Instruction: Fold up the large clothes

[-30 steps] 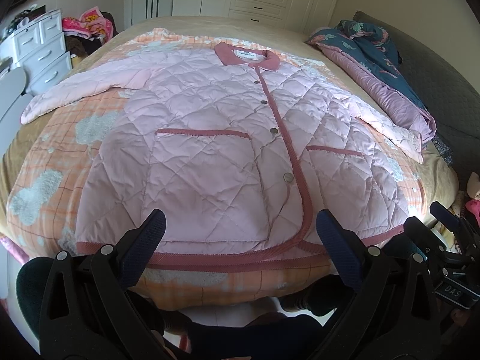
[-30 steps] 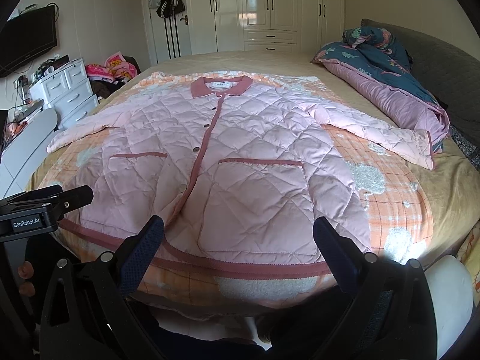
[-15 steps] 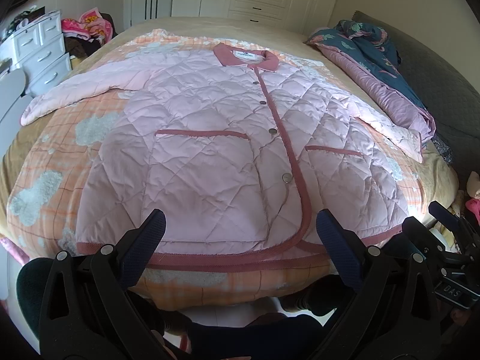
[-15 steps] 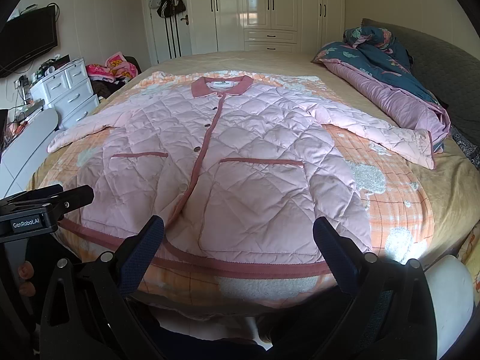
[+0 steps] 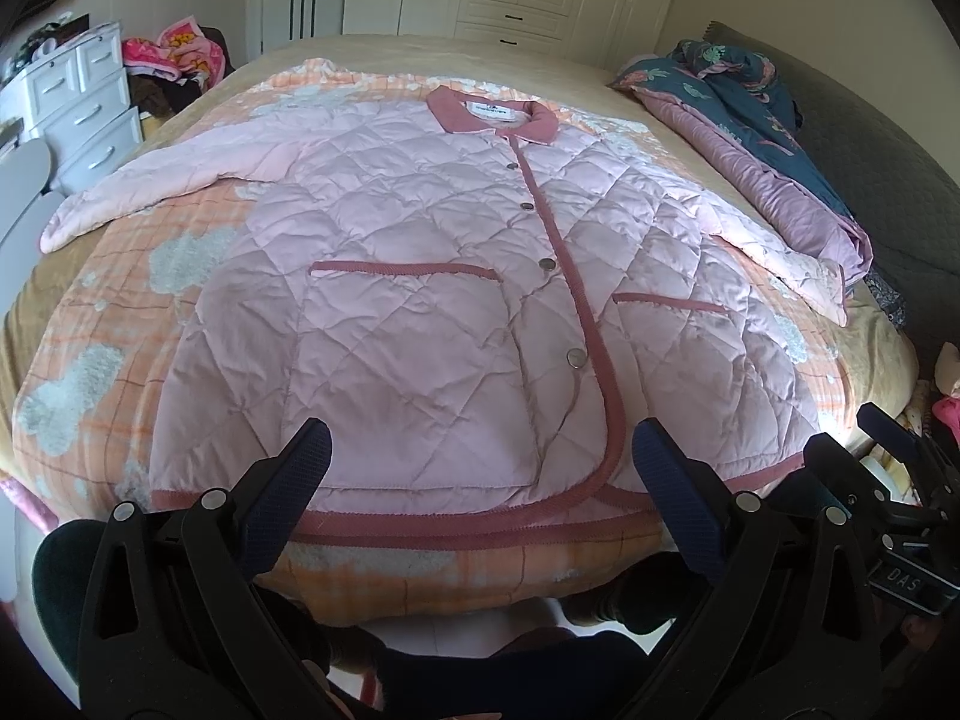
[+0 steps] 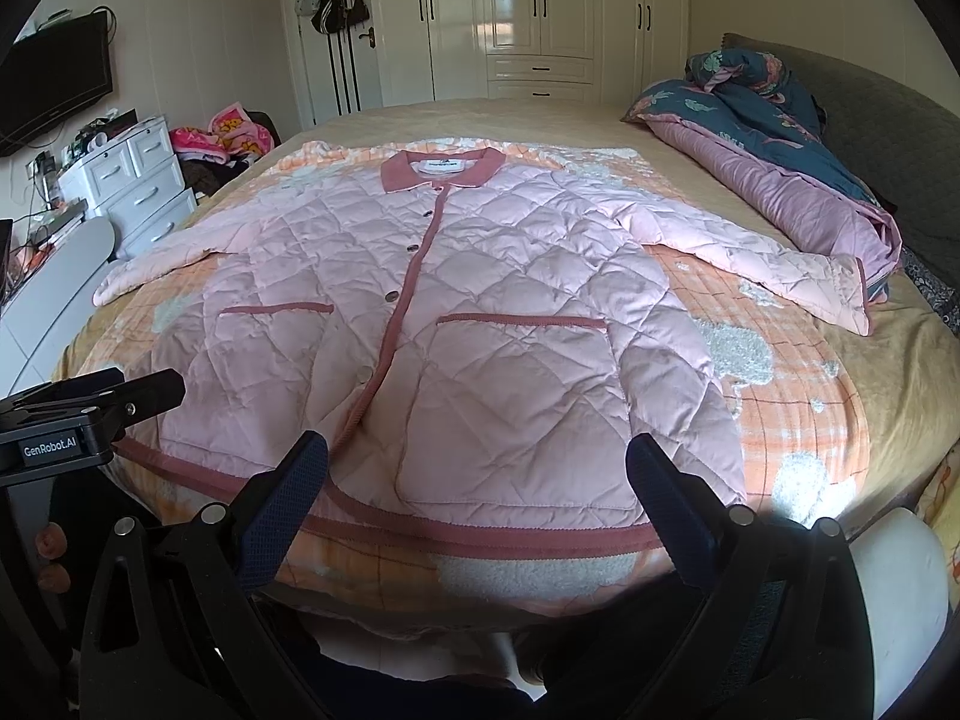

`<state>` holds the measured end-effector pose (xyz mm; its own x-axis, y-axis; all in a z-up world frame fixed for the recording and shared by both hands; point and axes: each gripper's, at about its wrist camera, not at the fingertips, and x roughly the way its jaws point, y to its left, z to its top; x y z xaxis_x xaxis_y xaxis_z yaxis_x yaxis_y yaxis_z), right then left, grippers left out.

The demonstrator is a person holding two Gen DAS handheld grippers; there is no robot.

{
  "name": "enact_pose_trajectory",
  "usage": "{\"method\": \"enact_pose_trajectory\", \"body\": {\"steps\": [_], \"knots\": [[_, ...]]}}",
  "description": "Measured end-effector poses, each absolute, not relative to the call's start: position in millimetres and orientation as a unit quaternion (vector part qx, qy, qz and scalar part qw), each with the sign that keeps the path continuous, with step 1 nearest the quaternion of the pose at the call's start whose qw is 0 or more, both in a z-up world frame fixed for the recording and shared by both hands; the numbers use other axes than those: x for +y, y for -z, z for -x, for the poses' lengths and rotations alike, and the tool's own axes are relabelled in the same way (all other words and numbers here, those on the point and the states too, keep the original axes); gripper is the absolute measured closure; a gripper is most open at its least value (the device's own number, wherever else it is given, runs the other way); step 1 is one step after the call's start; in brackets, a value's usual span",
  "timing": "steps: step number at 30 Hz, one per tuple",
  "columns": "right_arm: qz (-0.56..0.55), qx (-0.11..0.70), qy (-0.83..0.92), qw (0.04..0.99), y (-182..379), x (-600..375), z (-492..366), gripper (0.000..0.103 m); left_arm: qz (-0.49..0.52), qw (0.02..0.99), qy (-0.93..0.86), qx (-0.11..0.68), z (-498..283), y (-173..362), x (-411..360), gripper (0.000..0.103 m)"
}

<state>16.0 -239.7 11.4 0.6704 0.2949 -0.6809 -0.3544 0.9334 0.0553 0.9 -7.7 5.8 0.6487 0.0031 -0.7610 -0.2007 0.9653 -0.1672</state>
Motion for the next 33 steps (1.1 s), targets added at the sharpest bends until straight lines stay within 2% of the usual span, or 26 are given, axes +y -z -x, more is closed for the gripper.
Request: {"method": "enact_pose_trajectory", "body": {"steps": [33], "knots": [[0.009, 0.382, -0.178, 0.907, -27, -237, -123, 0.004, 0.120, 0.896, -0.046, 0.424, -105, -10, -2, 0.009]]}}
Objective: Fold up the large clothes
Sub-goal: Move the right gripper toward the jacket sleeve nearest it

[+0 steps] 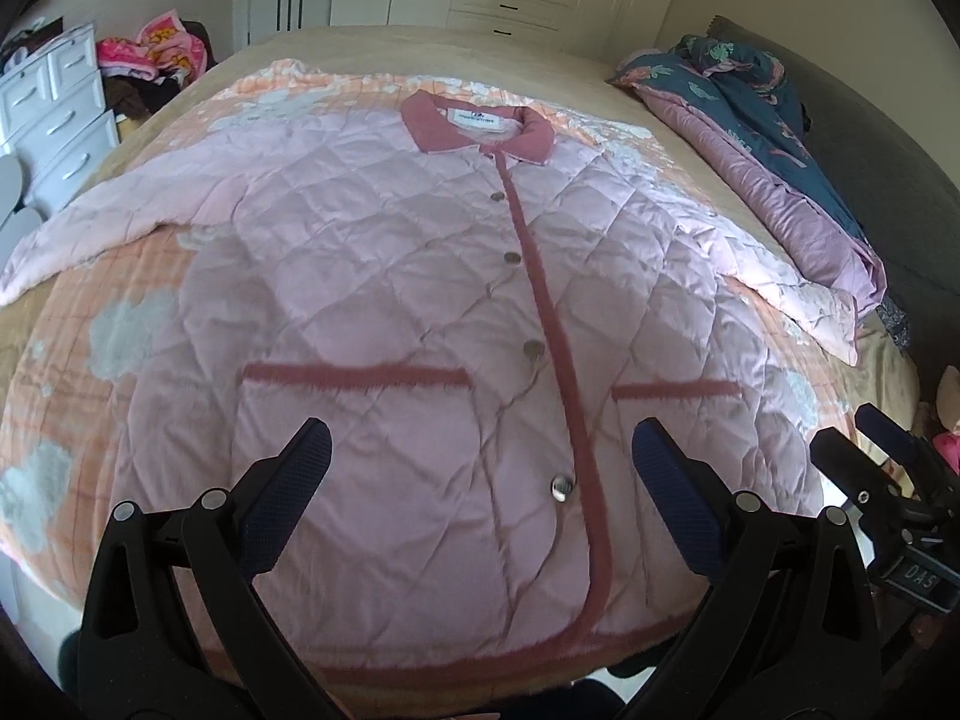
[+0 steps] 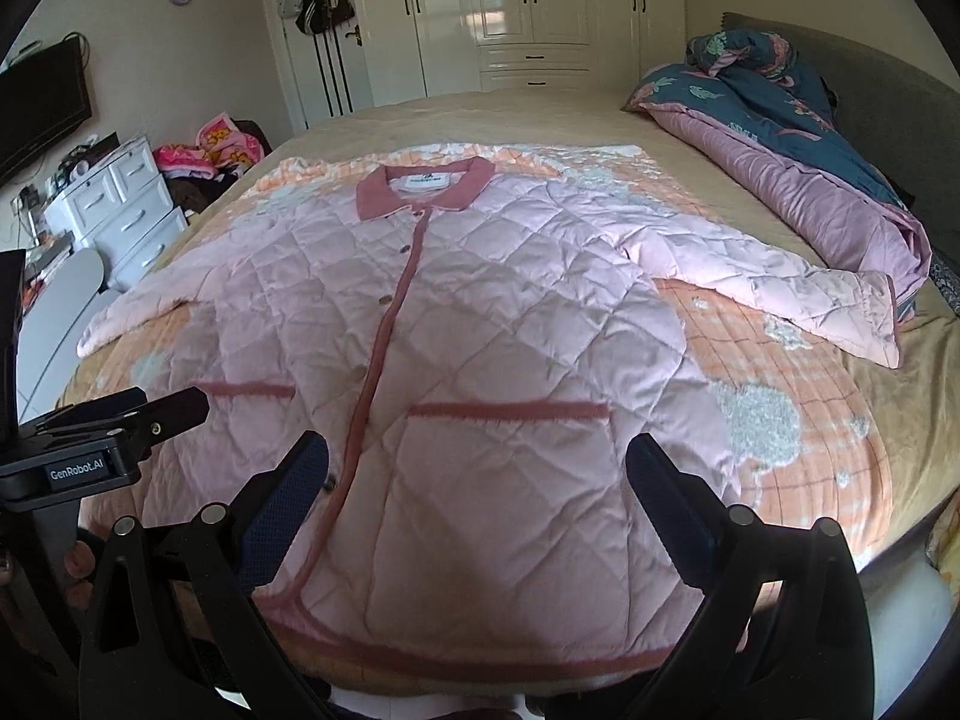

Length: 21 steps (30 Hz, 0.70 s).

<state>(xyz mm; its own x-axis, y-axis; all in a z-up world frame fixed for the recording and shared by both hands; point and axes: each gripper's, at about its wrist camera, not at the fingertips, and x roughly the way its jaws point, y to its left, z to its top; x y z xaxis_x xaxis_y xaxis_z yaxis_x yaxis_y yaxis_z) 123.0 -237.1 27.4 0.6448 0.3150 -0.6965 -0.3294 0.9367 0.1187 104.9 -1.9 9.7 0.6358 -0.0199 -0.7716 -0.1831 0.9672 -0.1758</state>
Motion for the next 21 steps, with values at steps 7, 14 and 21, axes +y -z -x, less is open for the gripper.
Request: {"method": "enact_pose_trajectory", "body": {"steps": [7, 14, 21], "knots": [[-0.004, 0.383, -0.164, 0.909, -33, -244, -154, 0.004, 0.116, 0.898, -0.037, 0.422, -138, -20, -3, 0.009], [-0.019, 0.378, -0.146, 0.914, -39, -252, -184, 0.004, 0.117, 0.898, -0.034, 0.423, -171, -25, -3, 0.009], [-0.033, 0.378, -0.137, 0.915, -43, -262, -212, 0.004, 0.118, 0.900, -0.024, 0.419, -201, -33, -2, 0.009]]}}
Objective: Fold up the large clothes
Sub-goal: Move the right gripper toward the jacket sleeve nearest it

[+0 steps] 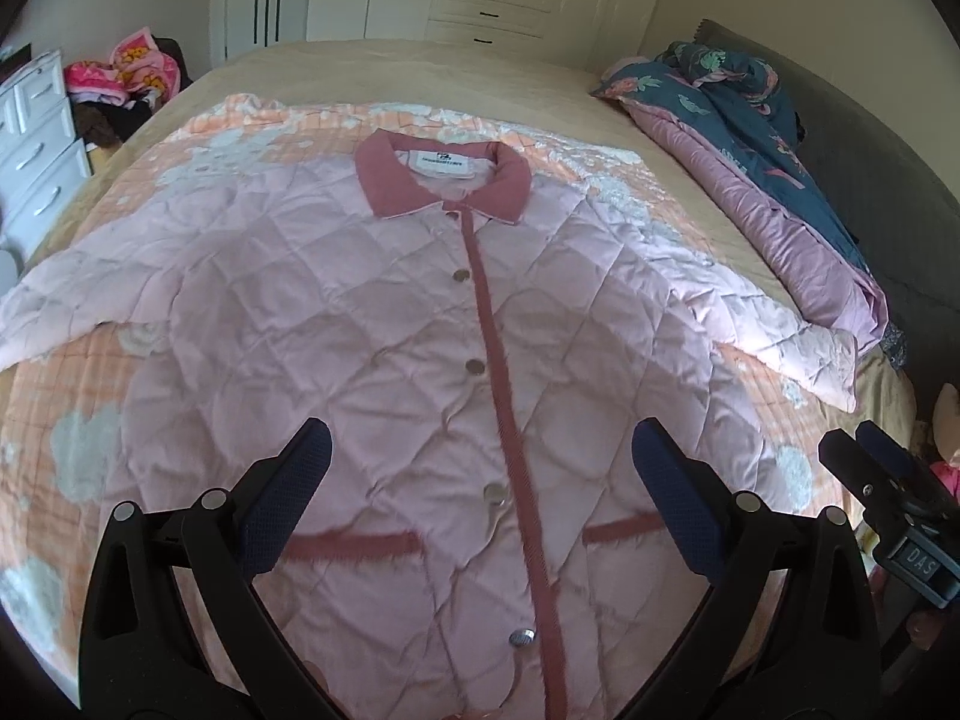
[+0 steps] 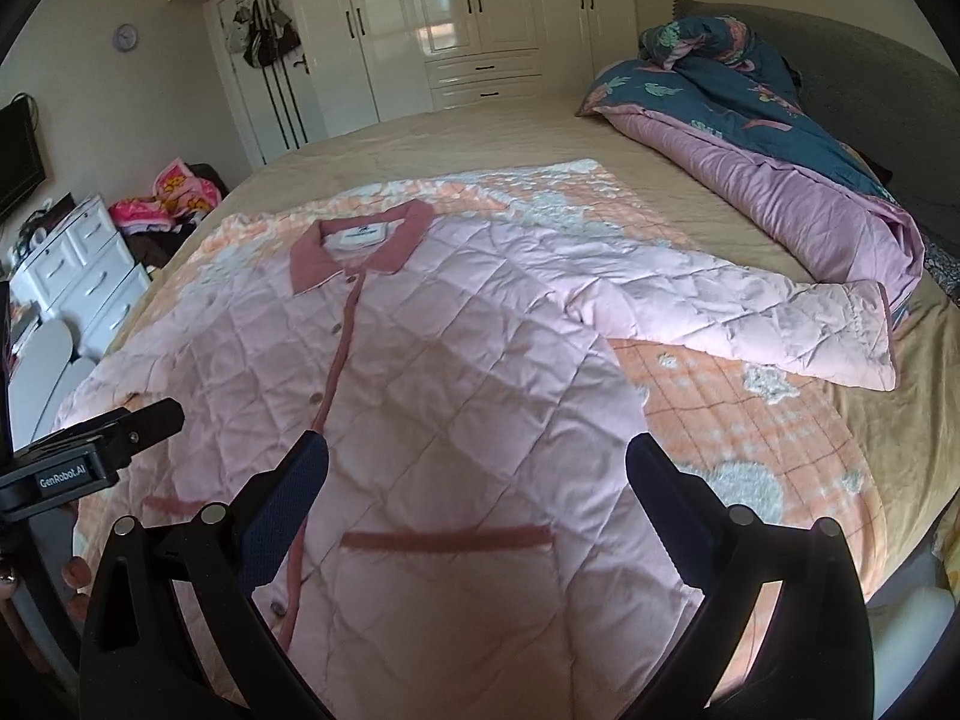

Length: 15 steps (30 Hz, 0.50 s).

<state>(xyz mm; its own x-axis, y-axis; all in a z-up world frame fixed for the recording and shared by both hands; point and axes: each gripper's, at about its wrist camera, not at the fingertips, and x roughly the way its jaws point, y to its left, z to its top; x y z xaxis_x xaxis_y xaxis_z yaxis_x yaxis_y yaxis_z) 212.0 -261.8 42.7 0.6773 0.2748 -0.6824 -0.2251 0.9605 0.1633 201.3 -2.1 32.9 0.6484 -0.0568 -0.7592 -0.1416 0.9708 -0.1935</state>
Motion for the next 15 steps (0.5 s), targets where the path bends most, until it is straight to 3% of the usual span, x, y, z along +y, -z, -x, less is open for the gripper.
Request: {"method": "enact_pose_trajectory", "body": {"steps": [15], "knots": [[-0.089, 0.374, -0.095, 0.918, -32, -301, -280, 0.004, 0.104, 0.897, -0.029, 0.429, -269, -23, -6, 0.009]]}}
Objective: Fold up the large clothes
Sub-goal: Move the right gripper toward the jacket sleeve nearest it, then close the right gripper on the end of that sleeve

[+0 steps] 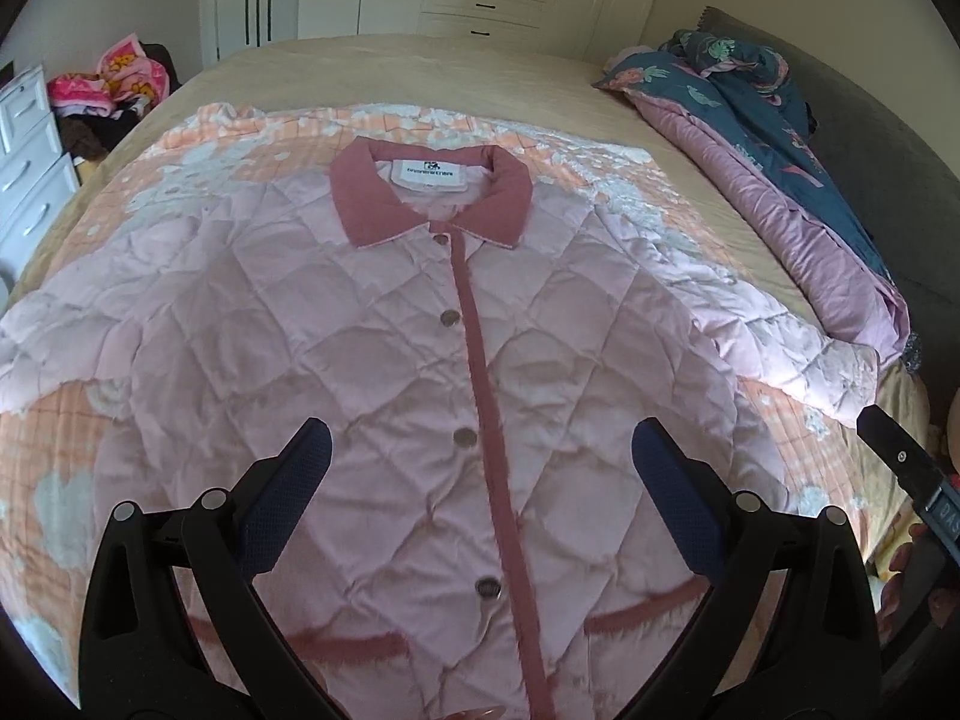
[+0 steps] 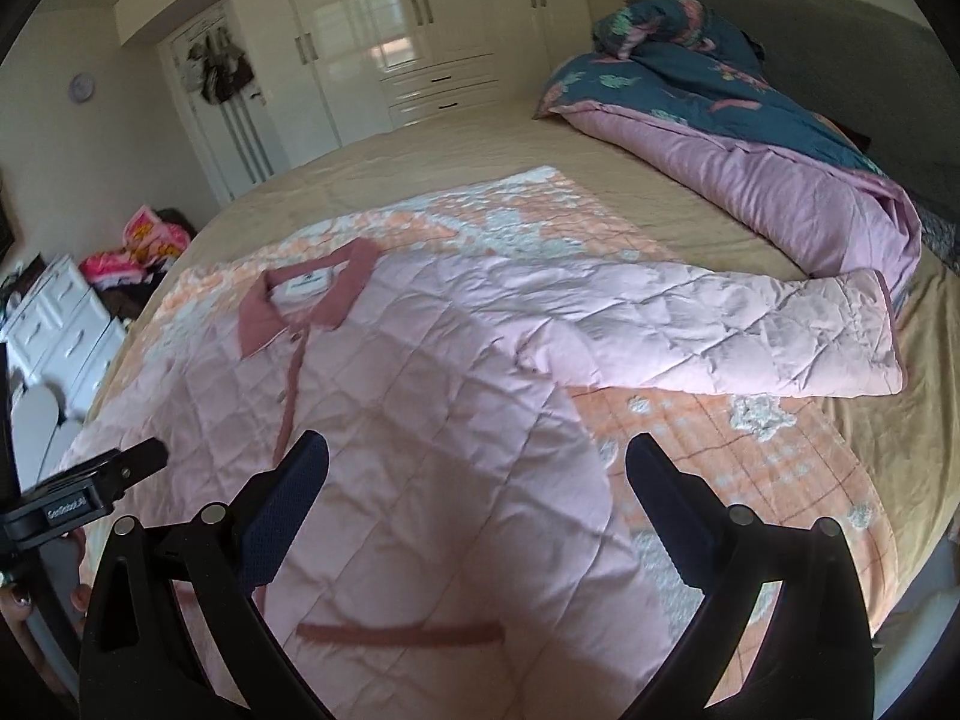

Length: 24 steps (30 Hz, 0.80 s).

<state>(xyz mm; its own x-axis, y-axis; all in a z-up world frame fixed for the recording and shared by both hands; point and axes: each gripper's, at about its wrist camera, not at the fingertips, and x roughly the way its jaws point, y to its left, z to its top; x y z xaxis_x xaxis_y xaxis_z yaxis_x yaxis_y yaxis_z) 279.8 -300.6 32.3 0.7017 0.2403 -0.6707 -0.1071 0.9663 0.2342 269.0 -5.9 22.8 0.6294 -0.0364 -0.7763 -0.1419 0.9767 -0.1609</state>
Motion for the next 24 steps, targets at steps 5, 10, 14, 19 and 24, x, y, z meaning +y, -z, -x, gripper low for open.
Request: {"method": "enact_pose_trajectory", "body": {"steps": [5, 10, 14, 19, 24], "knots": [[-0.122, 0.376, -0.077, 0.915, -20, -322, -305, 0.004, 0.108, 0.896, -0.025, 0.429, -288, -23, -15, 0.009], [-0.144, 0.375, -0.060, 0.914, -5, -341, -319, 0.004, 0.107, 0.894, -0.013, 0.435, -304, -17, -28, 0.009], [-0.154, 0.375, -0.041, 0.913, 4, -357, -332, 0.004, 0.100, 0.891, -0.014, 0.442, -316, -10, -41, 0.009], [-0.154, 0.365, 0.005, 0.918, 14, -380, -343, 0.004, 0.096, 0.885, -0.016, 0.456, -332, 4, -57, 0.009], [-0.178, 0.374, 0.035, 0.910, 30, -411, -352, 0.004, 0.092, 0.880, -0.020, 0.466, -348, 19, -69, 0.009]]}}
